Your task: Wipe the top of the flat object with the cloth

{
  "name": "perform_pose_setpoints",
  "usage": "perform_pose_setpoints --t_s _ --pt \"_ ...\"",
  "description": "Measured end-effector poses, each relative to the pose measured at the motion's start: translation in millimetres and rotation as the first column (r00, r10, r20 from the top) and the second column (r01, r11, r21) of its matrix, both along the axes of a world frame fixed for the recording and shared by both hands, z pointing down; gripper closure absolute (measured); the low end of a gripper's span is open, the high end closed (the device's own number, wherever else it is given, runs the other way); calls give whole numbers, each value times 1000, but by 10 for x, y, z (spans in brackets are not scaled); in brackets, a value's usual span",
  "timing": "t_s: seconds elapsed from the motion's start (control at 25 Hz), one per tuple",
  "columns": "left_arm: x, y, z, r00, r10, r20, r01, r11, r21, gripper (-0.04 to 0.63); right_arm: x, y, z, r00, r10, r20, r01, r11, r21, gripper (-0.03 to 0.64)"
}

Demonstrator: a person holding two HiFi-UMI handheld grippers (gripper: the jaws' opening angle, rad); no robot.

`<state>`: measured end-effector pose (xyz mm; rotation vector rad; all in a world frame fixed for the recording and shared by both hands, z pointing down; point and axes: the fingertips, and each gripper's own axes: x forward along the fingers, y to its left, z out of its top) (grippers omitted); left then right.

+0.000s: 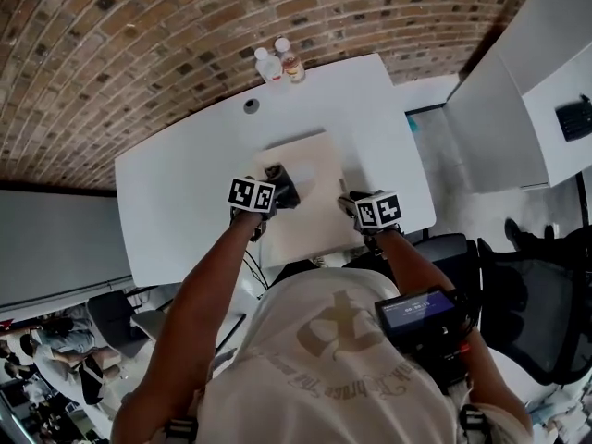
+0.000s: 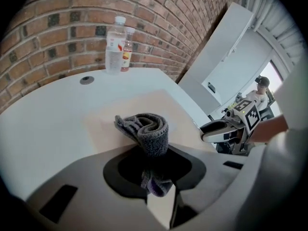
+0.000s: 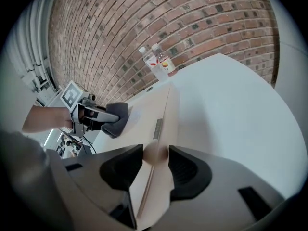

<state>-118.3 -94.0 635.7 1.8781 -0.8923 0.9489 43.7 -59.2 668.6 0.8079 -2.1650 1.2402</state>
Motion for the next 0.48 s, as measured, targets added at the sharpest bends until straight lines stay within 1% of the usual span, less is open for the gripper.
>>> perform_pose_setpoints --t_s 0.12,0.24,0.48 --pt "-200 68 1 998 -62 -14 62 998 -6 491 6 14 4 999 48 20 -47 999 -26 437" --pt "-370 86 -1 995 -102 -23 102 995 -8 491 -11 24 -3 997 77 26 -76 996 -45 439" --pt "-606 57 13 993 -121 -11 121 993 0 488 -130 87 -9 997 80 18 -79 995 -65 439"
